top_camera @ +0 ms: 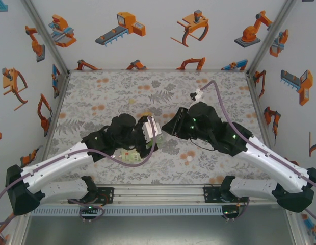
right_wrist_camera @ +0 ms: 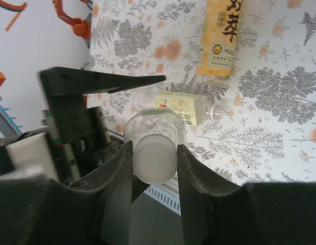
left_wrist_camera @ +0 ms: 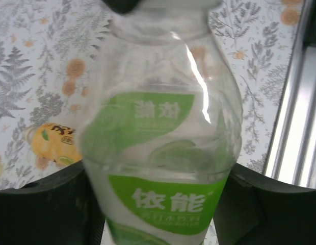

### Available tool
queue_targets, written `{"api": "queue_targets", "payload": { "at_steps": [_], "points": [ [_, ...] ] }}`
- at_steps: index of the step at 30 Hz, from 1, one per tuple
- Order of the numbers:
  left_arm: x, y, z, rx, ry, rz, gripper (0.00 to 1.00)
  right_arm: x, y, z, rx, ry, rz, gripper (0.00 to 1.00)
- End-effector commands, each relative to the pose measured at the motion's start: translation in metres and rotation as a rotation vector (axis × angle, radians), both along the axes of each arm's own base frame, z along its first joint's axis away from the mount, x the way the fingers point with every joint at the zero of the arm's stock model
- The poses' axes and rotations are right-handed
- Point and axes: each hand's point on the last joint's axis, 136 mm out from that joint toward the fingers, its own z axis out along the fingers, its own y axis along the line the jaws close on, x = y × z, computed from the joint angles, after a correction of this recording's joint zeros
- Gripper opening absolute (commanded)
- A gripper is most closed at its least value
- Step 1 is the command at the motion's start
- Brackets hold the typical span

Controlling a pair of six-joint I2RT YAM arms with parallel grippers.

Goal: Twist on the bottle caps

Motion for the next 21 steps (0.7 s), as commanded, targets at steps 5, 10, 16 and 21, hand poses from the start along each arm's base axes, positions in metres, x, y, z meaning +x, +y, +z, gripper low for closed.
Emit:
{"api": "queue_targets", "payload": {
  "at_steps": [5,10,16,21],
  "points": [
    [0.011,0.012,0.025,-0.076,-0.050,0.094,0.97,0.022,-0.016,-0.013,-0.115,-0.013,-0.019,0.00],
    [0.022,0.032,0.028,-0.112,-0.020,0.191,0.97,0.049,-0.034,-0.023,-0.195,-0.016,-0.036,0.00],
    [0.037,0.071,0.036,-0.233,0.061,0.360,0.97,0.097,-0.058,-0.026,-0.377,-0.096,-0.063,0.00],
    [0.047,0.111,0.038,-0.277,0.103,0.553,0.98,0.149,-0.069,-0.032,-0.492,-0.138,-0.061,0.00]
  ]
}}
